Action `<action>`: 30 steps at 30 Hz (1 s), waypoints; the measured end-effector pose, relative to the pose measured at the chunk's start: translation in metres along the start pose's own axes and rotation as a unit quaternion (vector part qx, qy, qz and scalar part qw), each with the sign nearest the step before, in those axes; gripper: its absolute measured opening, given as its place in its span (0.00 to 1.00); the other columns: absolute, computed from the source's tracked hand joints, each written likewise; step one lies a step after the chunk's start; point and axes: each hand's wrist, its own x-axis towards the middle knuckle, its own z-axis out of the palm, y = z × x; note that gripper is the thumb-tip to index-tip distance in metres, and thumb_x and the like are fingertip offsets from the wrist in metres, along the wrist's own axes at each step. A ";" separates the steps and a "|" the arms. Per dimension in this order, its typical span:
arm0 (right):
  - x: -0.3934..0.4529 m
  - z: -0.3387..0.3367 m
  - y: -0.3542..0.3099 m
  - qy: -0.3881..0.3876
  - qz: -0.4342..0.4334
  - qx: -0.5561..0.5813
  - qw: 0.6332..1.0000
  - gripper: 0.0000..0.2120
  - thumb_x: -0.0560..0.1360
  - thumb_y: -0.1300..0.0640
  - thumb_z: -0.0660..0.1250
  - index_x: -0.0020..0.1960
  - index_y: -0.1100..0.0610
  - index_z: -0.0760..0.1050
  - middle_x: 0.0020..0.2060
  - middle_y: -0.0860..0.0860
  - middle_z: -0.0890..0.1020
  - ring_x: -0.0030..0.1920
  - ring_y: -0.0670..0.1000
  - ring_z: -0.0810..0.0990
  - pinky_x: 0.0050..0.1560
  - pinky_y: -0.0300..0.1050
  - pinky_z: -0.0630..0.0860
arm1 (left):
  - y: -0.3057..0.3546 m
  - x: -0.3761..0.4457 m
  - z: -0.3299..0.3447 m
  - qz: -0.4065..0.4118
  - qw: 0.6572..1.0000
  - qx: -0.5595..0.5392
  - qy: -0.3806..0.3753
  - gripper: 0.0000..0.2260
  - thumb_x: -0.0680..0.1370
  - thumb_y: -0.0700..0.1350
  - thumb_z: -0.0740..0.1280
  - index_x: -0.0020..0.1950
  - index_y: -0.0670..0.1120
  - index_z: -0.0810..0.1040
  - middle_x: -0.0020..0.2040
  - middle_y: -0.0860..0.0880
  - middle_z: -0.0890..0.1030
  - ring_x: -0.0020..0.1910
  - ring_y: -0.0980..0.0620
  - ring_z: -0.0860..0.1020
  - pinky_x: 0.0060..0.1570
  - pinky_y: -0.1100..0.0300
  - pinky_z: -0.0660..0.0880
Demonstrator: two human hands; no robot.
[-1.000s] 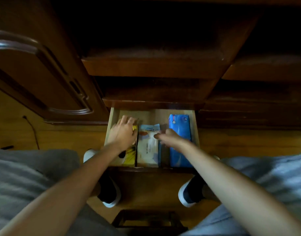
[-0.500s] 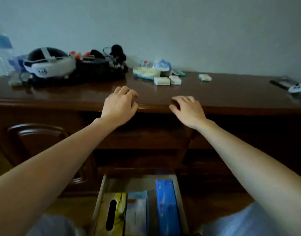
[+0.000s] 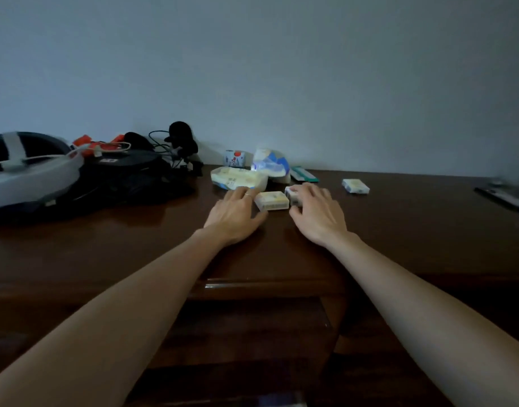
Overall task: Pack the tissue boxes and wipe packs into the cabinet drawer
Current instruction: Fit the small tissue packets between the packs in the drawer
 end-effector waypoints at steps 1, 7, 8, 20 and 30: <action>0.017 0.004 0.005 -0.042 0.010 0.019 0.999 0.25 0.81 0.48 0.59 0.77 0.43 0.62 0.79 0.50 0.61 0.76 0.57 0.61 0.66 0.60 0.70 | 0.003 0.013 0.008 0.025 1.000 -0.003 -0.010 0.29 0.80 0.62 0.59 0.79 0.54 0.60 0.76 0.47 0.65 0.73 0.45 0.65 0.68 0.46 0.67; 0.076 0.031 0.041 -0.105 0.054 0.001 0.993 0.18 0.81 0.44 0.59 0.69 0.46 0.67 0.71 0.51 0.72 0.68 0.57 0.74 0.55 0.55 0.72 | -0.002 0.068 0.035 0.031 0.999 -0.023 -0.005 0.20 0.76 0.65 0.63 0.65 0.59 0.74 0.58 0.49 0.78 0.55 0.48 0.76 0.47 0.51 0.73; 0.080 0.030 0.043 -0.107 0.062 -0.012 0.992 0.16 0.81 0.45 0.59 0.67 0.47 0.67 0.70 0.52 0.73 0.65 0.58 0.76 0.52 0.54 0.73 | -0.003 0.071 0.037 0.028 0.999 -0.020 0.007 0.18 0.75 0.64 0.64 0.61 0.57 0.75 0.54 0.49 0.79 0.50 0.49 0.76 0.43 0.53 0.72; -0.082 -0.023 -0.003 -0.013 0.003 0.125 0.992 0.14 0.78 0.51 0.66 0.62 0.46 0.69 0.56 0.47 0.78 0.56 0.54 0.80 0.42 0.47 0.70 | 0.056 -0.086 -0.008 -0.038 0.993 -0.052 0.102 0.20 0.74 0.58 0.68 0.60 0.48 0.73 0.54 0.45 0.78 0.56 0.43 0.75 0.53 0.49 0.74; -0.356 0.131 -0.035 0.092 0.022 0.328 0.940 0.38 0.76 0.61 0.70 0.80 0.58 0.55 0.75 0.57 0.63 0.75 0.52 0.66 0.72 0.42 0.68 | 0.048 -0.351 0.113 -0.106 0.964 -0.211 0.123 0.29 0.75 0.58 0.70 0.73 0.53 0.65 0.60 0.53 0.73 0.55 0.55 0.76 0.50 0.57 0.77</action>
